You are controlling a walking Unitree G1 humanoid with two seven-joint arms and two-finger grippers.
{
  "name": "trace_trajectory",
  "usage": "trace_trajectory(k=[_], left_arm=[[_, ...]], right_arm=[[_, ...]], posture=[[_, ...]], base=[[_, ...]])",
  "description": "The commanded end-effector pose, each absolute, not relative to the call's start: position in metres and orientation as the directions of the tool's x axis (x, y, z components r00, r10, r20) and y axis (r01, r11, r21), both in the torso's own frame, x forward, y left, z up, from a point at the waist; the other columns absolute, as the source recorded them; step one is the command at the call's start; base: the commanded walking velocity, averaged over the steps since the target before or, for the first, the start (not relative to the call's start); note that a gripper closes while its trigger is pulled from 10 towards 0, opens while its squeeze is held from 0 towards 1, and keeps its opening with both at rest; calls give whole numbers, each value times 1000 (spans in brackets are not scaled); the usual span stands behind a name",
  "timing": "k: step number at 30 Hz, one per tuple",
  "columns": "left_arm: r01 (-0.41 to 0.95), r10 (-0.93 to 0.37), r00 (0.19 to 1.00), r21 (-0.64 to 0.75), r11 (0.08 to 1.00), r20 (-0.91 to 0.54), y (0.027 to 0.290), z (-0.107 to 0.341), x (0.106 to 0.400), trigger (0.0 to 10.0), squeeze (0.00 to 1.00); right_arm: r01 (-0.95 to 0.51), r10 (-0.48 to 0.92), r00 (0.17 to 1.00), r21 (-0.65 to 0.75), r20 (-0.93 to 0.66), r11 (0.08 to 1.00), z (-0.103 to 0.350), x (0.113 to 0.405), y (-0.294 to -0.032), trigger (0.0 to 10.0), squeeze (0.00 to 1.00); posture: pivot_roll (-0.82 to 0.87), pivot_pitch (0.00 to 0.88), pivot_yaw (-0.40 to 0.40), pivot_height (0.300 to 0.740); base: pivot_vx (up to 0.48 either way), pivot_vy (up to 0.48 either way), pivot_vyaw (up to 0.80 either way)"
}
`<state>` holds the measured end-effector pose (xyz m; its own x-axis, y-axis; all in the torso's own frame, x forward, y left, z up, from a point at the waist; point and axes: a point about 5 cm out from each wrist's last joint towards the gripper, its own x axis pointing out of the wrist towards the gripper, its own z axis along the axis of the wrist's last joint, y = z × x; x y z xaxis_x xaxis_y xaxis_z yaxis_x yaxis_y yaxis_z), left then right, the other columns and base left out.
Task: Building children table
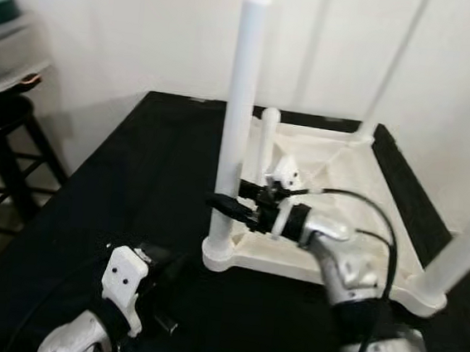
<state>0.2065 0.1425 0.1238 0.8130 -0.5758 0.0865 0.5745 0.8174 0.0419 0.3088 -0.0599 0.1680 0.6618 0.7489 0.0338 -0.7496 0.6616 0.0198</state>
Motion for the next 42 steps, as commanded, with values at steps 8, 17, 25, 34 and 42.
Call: trace_trajectory(k=[8,17,25,34,42], left_arm=[[582,-584,808,45,812,75,145,123,207,0,0],[575,-577,813,47,816,76,145,122,207,0,0],[581,-582,809,45,813,77,143,123,207,0,0],[575,-577,813,51,817,72,143,122,205,0,0],[576,-579,813,55,816,68,143,122,204,0,0]], right_arm=[[-698,705,677,122,-212,706,130,309,-59,0,0],[-821,831,542,131,-127,555,158,296,-56,10000,1000],[-951,947,308,-70,-96,302,191,313,-83,10000,439],[-957,946,259,-185,-193,224,221,357,-113,10000,0],[-975,970,204,-115,-129,189,226,363,-113,3059,0]], posture=[[12,17,-25,740],[20,12,-19,740],[27,10,-20,740],[72,9,-25,740],[80,10,-23,740]], base=[[0,0,0],[0,0,0],[0,0,0],[0,0,0],[0,0,0]])
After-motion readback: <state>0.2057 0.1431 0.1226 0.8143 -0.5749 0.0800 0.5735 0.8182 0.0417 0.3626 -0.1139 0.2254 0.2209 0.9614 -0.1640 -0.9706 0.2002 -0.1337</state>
